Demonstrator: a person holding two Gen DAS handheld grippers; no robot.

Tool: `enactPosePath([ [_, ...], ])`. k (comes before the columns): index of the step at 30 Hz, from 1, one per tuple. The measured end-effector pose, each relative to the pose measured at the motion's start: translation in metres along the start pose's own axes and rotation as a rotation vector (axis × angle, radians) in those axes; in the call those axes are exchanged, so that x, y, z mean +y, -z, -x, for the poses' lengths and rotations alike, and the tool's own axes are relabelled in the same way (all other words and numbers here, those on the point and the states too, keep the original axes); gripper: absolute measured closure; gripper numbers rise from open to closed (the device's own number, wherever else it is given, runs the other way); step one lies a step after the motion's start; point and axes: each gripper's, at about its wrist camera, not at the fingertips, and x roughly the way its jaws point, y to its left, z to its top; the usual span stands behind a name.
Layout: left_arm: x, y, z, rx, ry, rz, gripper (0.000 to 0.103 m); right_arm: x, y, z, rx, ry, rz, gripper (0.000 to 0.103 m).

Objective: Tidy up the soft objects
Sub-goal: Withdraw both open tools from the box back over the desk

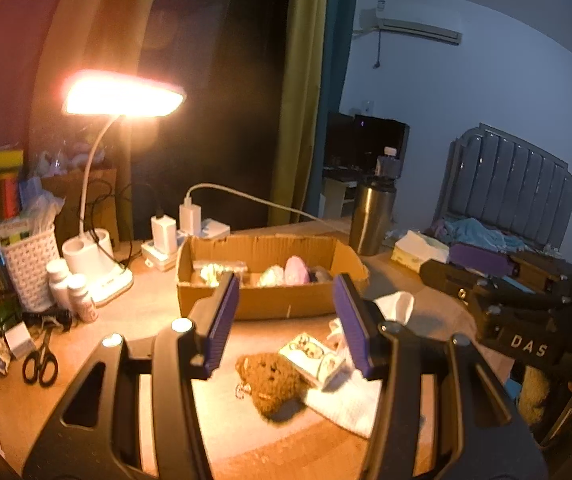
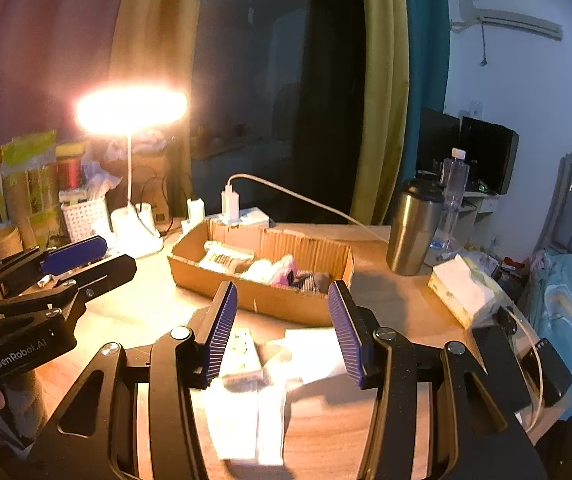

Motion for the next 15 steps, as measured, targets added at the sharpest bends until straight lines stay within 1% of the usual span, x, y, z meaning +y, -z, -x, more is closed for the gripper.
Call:
enactPosePath([
  [9,0.005,0.034,0.007,0.048,-0.006,0.018,0.052,0.012,0.035,-0.003,0.065,-0.005,0.000,0.053],
  [15,0.012,0.056,0.001,0.103,-0.024,0.024,0.051,0.016,0.060,-0.018,0.129,-0.023,-0.014,0.053],
])
